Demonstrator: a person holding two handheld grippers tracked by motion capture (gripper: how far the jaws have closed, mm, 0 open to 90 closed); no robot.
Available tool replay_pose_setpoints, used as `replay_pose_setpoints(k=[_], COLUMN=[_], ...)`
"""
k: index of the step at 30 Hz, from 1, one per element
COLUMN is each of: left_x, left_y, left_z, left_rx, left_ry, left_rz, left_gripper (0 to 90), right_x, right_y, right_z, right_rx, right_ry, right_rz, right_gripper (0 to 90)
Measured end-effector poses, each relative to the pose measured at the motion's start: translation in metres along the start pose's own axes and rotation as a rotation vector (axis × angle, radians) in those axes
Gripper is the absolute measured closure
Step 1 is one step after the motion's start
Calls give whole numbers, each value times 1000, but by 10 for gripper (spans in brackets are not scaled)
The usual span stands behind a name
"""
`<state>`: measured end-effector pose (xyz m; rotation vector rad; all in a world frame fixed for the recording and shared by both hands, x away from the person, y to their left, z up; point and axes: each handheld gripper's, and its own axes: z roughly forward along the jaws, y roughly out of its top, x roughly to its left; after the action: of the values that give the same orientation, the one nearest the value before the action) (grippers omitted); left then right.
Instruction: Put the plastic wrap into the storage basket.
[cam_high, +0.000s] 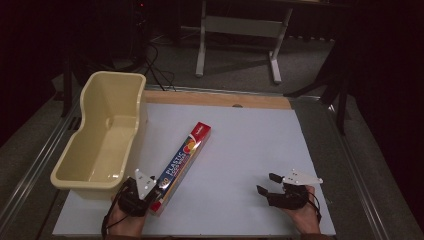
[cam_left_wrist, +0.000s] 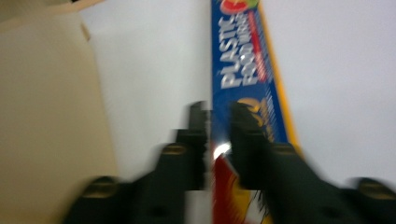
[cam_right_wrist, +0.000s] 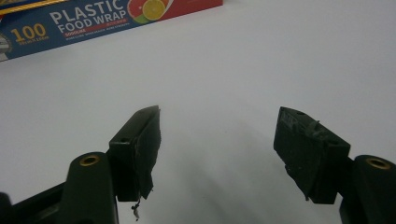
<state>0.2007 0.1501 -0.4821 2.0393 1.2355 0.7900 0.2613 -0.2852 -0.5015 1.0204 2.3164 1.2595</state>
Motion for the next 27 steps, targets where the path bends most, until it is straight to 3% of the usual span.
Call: replay_pose_setpoints(k=[1,6,10,15,20,24,27], left_x=[2,11,13,18,15,13,10], left_y=[-3,-16,-22,-22,-23,-26,-28], left_z=[0,-1,5,5,6,8,9], left_rx=[15,69,119,128,146,159,156], left_ry=[8,25,-15,-48,3,-12,-77], left_rz=[5,-3,-32,-65,-40,-38,-81], left_gripper=[897,900,900,900,900,900,900], right_x=[0,-1,-1,0,-1,-2,-1], right_y=[0,0,0,0,0,0,0], right_z=[0,-1,0,1,0,0,1], right_rx=[0,-7,-1,0,-1,-1,0], right_ry=[0,0,0,1,-2,-1,0], right_rz=[0,8,7,6,10,15,11], right_gripper=[314,315,316,319,320,322,322])
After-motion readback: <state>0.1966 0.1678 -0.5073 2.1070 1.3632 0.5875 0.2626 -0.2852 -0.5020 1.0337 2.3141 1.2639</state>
